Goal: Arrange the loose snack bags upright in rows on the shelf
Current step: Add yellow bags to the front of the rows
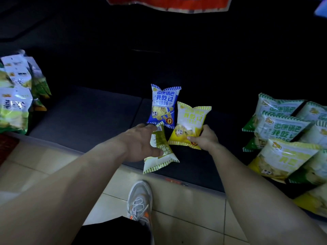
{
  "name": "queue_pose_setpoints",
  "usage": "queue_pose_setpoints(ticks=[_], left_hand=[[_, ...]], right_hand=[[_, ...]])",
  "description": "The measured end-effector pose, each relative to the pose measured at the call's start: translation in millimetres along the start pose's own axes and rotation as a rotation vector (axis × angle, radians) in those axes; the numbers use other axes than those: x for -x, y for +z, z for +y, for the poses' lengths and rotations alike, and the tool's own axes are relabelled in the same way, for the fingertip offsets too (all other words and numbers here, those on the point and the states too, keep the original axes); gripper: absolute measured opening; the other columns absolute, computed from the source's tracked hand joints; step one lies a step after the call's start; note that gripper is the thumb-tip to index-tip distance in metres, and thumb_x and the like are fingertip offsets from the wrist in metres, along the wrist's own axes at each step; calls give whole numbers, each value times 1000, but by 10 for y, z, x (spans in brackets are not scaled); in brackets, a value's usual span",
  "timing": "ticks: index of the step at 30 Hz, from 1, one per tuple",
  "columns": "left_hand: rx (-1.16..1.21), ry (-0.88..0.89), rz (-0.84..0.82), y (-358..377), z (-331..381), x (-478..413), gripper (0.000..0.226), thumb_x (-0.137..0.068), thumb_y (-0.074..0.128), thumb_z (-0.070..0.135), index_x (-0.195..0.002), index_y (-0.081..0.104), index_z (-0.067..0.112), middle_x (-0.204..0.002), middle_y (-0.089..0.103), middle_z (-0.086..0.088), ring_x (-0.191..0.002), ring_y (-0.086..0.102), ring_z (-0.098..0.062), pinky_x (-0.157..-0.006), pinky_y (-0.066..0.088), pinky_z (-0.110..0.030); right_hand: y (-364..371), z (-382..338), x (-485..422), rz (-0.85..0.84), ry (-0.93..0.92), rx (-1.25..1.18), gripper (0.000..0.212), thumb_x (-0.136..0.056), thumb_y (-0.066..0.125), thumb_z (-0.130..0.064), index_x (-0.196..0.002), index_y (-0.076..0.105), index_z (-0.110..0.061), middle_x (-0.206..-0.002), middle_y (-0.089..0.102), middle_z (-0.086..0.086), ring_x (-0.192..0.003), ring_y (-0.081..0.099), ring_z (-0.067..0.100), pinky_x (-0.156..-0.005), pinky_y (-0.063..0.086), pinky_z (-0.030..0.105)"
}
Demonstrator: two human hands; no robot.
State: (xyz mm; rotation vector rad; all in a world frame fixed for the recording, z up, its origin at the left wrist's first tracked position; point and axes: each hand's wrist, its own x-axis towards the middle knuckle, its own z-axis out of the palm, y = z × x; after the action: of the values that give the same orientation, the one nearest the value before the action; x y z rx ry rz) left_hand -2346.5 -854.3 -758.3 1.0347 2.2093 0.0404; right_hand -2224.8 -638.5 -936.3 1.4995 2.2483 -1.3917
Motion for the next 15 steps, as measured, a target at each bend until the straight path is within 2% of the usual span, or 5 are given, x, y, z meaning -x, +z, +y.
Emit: queue_pose_setpoints(ticks=[2,3,6,10,15], left_hand=[[3,9,-2,-7,31,-9,89,-82,69,55,-154,23,29,-155,32,1,-137,39,-21,-110,37,-36],[7,14,-3,-10,51,-12,89,-82,69,56,-154,24,29,-154,32,1,-136,40,-21,-109,37,-36],[6,19,-12,-13,122,-7,88,-82,69,56,-154,25,30,-154,32,0,-136,40,-22,-107,37,-33],[-22,53,-14,-53,285,20,91,-85,67,55,-156,19,25,-160,26,-4,-144,30,-24,-113,31,-35],[23,137,83,-109,624,142,90,-83,71,51,-154,25,22,-153,36,-7,-136,41,-25,-108,37,-35]], right_hand=[[-41,6,73,26,-25,38,73,-74,85,-38,-129,45,-15,-134,46,10,-115,54,31,-84,42,32],[-68,14,106,27,-45,40,70,-74,85,-36,-127,44,-14,-131,49,10,-110,55,28,-81,41,31],[-197,61,225,14,-96,57,60,-76,84,-30,-119,45,-14,-114,60,3,-95,56,19,-77,45,31],[-525,112,576,48,-178,191,62,-73,85,-31,-119,43,-22,-105,60,-2,-93,59,19,-80,50,36],[-1198,104,1318,68,-300,354,62,-71,86,-37,-113,41,-30,-100,63,-6,-90,63,19,-75,52,42]])
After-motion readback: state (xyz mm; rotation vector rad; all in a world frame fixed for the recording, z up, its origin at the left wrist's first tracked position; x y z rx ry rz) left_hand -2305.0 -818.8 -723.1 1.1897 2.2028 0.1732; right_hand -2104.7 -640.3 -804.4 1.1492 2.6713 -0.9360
